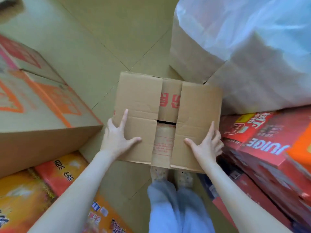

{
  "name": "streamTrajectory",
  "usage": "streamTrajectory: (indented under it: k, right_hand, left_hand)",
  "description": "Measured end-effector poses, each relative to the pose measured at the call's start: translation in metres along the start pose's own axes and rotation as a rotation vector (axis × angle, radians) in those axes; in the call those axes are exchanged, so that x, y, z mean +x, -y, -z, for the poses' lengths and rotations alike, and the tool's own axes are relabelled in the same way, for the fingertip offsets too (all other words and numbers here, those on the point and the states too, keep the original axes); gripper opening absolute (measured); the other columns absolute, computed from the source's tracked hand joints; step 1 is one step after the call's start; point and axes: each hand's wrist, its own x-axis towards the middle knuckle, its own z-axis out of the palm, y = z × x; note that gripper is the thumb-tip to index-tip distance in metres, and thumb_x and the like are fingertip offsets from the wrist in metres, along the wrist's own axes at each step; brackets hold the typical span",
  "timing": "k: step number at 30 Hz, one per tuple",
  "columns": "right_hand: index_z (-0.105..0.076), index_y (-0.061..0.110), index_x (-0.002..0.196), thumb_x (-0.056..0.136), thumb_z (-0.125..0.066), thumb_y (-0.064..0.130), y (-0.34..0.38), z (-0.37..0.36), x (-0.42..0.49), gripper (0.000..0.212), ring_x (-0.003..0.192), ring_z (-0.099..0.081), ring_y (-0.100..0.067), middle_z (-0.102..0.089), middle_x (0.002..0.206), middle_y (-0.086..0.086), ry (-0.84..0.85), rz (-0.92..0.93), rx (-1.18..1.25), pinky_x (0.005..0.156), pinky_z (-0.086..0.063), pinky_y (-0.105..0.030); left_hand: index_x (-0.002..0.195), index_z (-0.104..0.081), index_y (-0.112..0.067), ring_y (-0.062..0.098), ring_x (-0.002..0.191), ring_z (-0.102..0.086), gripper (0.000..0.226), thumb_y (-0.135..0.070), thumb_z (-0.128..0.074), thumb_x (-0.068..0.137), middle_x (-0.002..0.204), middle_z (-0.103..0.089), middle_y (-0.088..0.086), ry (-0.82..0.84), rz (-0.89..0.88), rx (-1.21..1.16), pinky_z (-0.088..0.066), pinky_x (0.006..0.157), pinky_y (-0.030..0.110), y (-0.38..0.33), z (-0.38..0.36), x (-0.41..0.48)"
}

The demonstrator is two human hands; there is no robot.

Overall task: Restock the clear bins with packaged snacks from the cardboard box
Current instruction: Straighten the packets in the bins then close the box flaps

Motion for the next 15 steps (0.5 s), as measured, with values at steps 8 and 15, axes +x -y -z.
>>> streamTrajectory:
  k: [8, 15]
  right_hand:
    - [0.003, 0.035, 0.149, 0.074, -0.068, 0.059, -0.029, -0.018, 0.001, 0.106, 0.129, -0.021, -0.042, -0.003, 0.153, -0.003, -0.066, -0.175, 0.021, 0.105, -0.026, -0.057]
    - [0.013, 0.033, 0.15, 0.091, -0.057, 0.037, 0.002, 0.006, 0.002, 0.091, 0.138, -0.011, -0.038, 0.011, 0.158, -0.002, 0.206, -0.307, 0.066, 0.105, -0.033, -0.049]
  left_hand:
    - [0.146, 0.003, -0.051, 0.046, 0.133, -0.027, 0.105, -0.06, -0.07, 0.072, 0.149, -0.011, 0.03, 0.058, -0.174, 0.181, -0.029, 0.108, 0.048, -0.038, -0.016, 0.058]
    - [0.153, 0.0, -0.027, 0.041, 0.141, -0.014, 0.081, -0.004, -0.048, 0.092, 0.155, -0.002, 0.025, 0.098, -0.146, 0.265, -0.025, 0.114, 0.045, -0.109, -0.01, 0.061]
